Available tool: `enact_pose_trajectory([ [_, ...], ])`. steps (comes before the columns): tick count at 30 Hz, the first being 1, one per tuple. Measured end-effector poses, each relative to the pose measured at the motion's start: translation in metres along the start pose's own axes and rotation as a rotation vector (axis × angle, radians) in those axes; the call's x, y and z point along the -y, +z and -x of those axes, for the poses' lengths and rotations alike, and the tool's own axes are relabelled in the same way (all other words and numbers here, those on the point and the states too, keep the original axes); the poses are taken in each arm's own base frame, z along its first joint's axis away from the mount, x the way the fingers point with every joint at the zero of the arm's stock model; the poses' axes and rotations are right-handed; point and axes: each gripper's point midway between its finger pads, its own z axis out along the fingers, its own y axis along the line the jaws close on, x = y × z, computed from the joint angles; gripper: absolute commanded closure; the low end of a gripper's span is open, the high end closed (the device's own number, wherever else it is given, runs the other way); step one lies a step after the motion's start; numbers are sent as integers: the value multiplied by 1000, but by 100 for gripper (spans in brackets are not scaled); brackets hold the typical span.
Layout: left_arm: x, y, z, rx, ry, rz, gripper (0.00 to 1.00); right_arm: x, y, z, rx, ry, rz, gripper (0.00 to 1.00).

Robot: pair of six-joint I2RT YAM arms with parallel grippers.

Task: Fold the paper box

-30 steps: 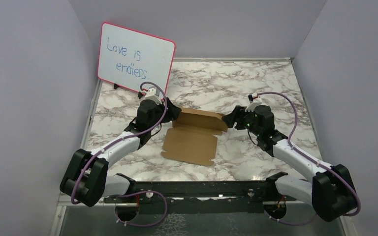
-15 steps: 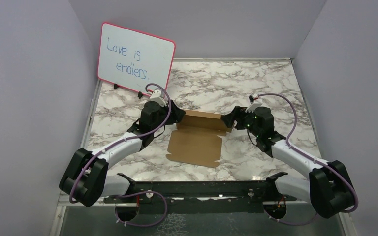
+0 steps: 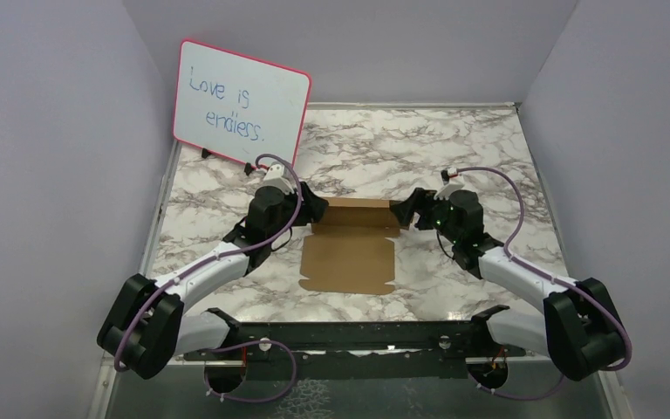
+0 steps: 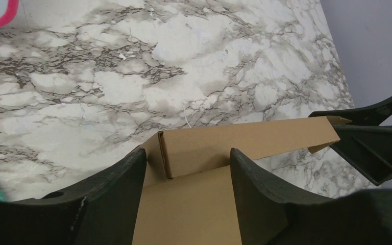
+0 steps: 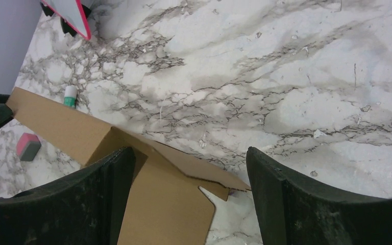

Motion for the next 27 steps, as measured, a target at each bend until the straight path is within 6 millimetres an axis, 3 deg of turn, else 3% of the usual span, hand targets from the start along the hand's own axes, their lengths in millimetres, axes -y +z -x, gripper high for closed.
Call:
enact_pose_trajectory([
  [6,-14,-9,7,22,55,90,29,-6,-10,13,51,-44,24,20],
  [12,-14,-20,26,79,101,139,26,2,-12,-1,25,-75,11,21],
  [22,18,-41,18,84,228,134,29,13,0,-12,4,-140,1,27],
  [27,41,-47,-1,46,284,70,31,16,6,-16,2,-156,1,35],
])
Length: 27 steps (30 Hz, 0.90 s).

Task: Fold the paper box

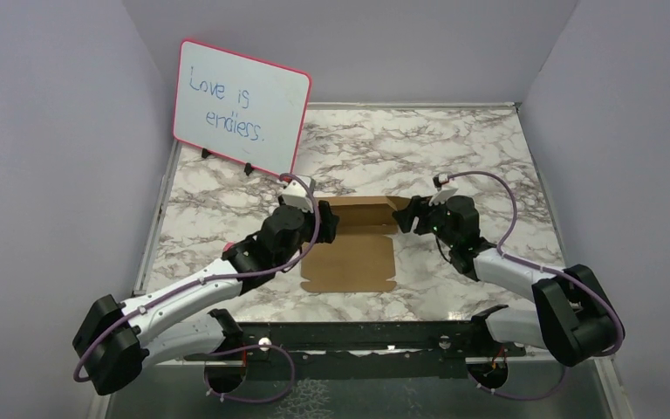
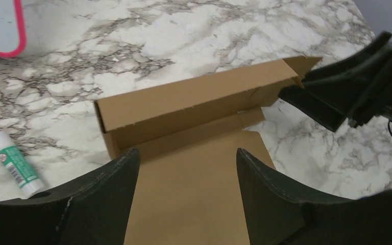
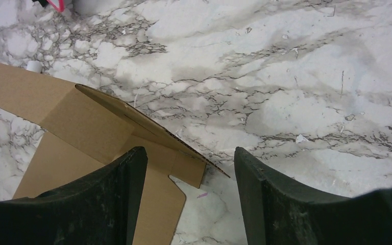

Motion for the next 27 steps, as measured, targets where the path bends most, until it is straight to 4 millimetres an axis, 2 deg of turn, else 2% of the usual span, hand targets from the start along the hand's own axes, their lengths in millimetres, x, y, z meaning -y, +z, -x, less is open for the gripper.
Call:
enact_pose_trajectory([
  [7,35,0,-27,-56,80,-97,31,-7,4,3,18,-34,48,60],
  [12,43,12,-42,-78,118,-116,31,-15,4,2,10,-48,100,81],
  [15,46,20,-50,-90,146,-125,31,-19,3,0,1,-55,127,90],
  [21,58,37,-70,-113,217,-149,26,-25,-1,-6,-13,-60,165,99],
  [27,67,52,-99,-148,312,-164,21,-30,-9,-8,-6,-68,194,99],
])
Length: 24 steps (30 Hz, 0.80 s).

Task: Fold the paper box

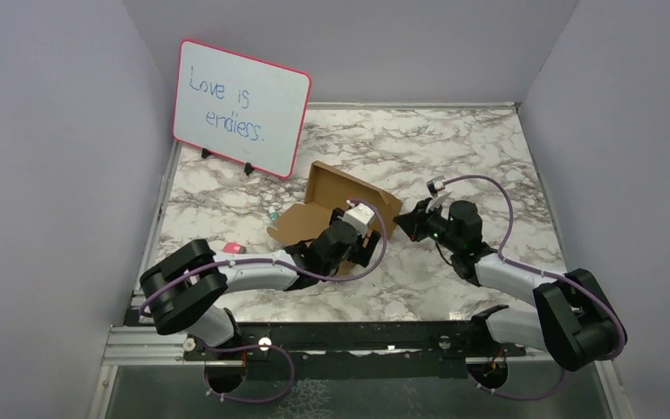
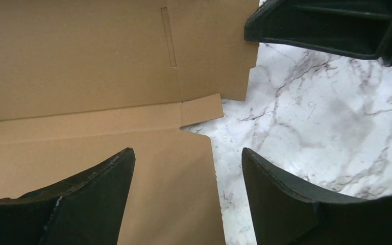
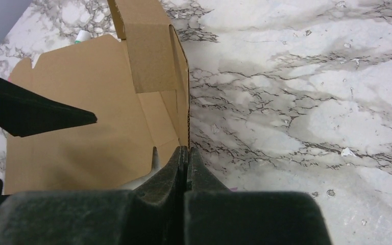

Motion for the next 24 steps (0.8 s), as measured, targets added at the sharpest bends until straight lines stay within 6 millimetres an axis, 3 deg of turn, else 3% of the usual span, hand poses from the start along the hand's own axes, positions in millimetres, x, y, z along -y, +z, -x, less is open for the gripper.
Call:
enact_pose_trajectory([
  [16,9,43,-6,-18,208,7,18,-3,-3,4,20,-23,13,99],
  [24,1,55,-14,-43,238,71,26,-4,-3,5,21,-32,22,99],
])
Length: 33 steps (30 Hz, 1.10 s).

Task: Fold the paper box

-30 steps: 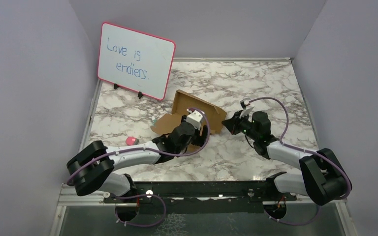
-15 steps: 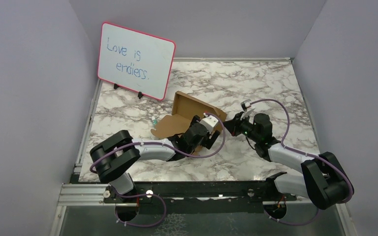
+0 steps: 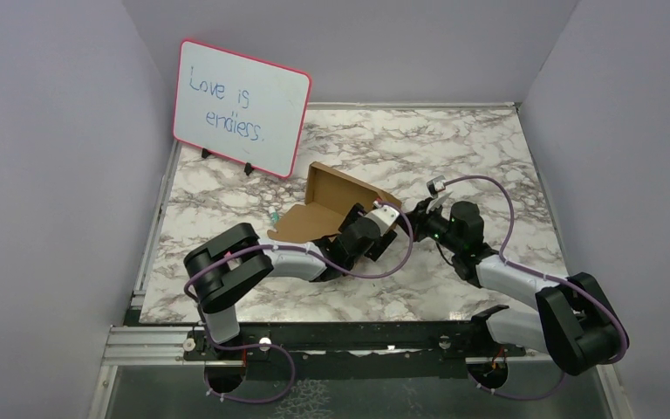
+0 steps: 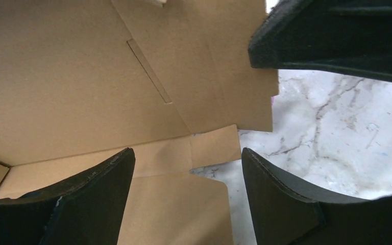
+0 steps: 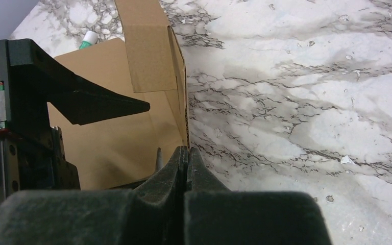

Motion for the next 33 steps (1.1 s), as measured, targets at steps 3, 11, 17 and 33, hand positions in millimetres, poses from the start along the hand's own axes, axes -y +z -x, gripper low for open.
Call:
enact_pose_trajectory([
  [3,-6,2,0,-1,-5,39,33,-1,0,0,-1,-3,6,99],
  [11,-12,4,7,13,-32,90,41,-1,0,0,-1,-11,11,99],
  [17,-21,7,8,16,-97,108,42,-2,0,-1,-4,-17,18,99],
  [33,-55,21,-7,-9,-338,94,42,-10,-1,-2,-9,-30,61,85],
])
